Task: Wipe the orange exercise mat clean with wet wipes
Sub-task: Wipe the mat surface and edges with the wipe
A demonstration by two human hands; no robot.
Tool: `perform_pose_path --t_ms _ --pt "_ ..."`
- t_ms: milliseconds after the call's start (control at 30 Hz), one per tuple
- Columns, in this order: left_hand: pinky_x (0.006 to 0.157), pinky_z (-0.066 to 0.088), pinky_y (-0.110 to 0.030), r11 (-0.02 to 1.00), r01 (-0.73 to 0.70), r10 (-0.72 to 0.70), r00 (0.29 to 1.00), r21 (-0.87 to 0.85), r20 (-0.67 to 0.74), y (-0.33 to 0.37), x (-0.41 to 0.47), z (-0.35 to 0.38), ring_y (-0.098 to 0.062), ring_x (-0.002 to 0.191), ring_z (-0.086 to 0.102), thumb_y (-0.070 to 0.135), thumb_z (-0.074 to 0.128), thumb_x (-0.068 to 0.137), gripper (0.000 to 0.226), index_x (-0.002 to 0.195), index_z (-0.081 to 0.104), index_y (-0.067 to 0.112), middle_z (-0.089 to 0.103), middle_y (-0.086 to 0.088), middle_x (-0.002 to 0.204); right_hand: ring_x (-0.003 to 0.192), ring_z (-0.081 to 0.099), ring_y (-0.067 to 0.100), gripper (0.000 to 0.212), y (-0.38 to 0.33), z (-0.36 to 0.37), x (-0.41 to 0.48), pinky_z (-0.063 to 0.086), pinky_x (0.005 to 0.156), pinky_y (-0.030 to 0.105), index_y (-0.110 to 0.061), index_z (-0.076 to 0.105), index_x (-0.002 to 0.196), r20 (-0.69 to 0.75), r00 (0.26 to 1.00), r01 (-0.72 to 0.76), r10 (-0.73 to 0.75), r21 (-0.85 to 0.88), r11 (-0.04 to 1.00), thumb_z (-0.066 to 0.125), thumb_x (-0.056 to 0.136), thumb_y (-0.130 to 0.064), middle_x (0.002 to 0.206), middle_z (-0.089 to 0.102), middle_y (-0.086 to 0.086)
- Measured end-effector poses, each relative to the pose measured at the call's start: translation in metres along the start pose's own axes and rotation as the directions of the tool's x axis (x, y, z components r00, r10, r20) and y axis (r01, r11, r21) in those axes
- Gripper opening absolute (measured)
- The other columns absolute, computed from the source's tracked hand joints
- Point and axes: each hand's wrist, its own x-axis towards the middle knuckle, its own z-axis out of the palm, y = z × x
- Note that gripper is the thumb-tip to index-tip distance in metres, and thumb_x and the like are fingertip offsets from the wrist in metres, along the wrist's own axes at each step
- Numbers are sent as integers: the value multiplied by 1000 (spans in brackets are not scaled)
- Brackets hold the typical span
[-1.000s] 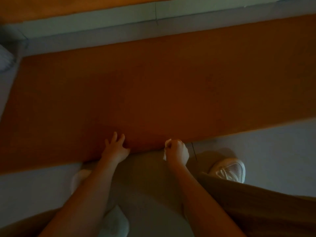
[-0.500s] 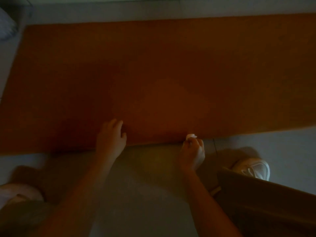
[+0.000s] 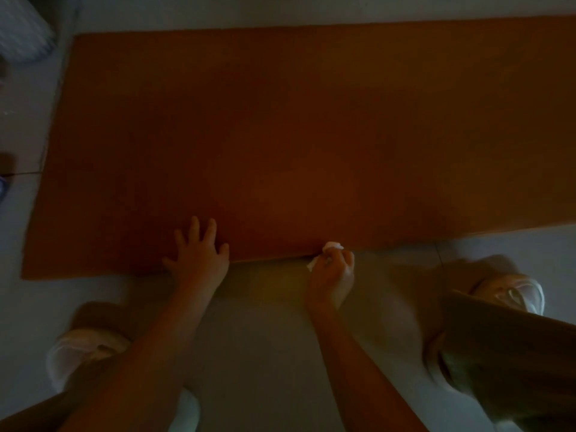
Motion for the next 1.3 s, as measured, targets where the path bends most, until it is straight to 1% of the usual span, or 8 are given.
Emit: perform_pose_path --t_ms 200,333,500,667,733,867,967,1300 --pt "112 22 -62 989 -127 128 992 78 -1 -23 6 -17 -30 147 4 49 45 97 66 153 14 32 2 3 162 74 58 25 15 -14 24 -32 42 56 30 1 69 87 97 977 198 -189 -99 975 60 82 11 90 61 11" --pt "111 12 -68 1000 27 -27 999 -11 36 -64 18 -31 -32 147 -9 57 51 92 77 153 10 35 -9 1 161 80 51 16 19 -21 19 -32 34 66 22 2 68 99 146 985 115 -96 -125 986 52 91 5 100 57 7" --pt "110 13 -70 999 11 -8 996 -37 93 -74 20 -32 -35 146 -12 59 48 92 77 153 6 38 -15 1 161 93 57 26 24 -26 20 -40 41 73 27 3 66 106 207 978 71 -39 -150 986 49 90 6 117 53 12" --pt "109 12 -72 1000 19 -16 994 -24 110 -71 23 -31 -37 145 -14 57 47 93 77 153 3 38 -18 -1 160 101 55 14 21 -29 16 -33 38 78 15 -1 59 111 288 955 -31 71 -141 989 48 94 0 119 51 12" --pt "108 11 -71 999 22 -19 994 -24 107 -70 23 -30 -38 145 -14 56 47 94 76 153 2 38 -18 -1 160 86 58 -3 20 -32 17 -32 41 67 10 -1 59 107 227 969 -85 102 -83 993 43 96 1 106 55 3" --pt "108 11 -72 1000 13 -12 996 -10 93 -71 23 -27 -38 145 -14 58 44 94 75 153 1 38 -19 -1 160 86 51 13 18 -37 22 -40 38 67 13 -7 58 101 201 975 -99 98 -5 995 41 97 -3 104 51 -3" --pt "108 12 -72 1000 10 -9 996 -4 89 -71 25 -26 -38 145 -14 58 43 94 75 153 0 38 -20 -1 160 70 58 2 27 -31 23 -35 50 64 16 -14 59 87 176 970 -178 166 56 982 39 97 0 94 55 -7" --pt "108 13 -71 1000 -13 12 995 8 95 -75 26 -26 -37 146 -13 59 40 95 74 152 0 38 -20 0 160 64 55 -8 27 -40 32 -35 42 56 1 -11 57 86 177 910 -411 375 266 872 37 97 5 92 49 -9"
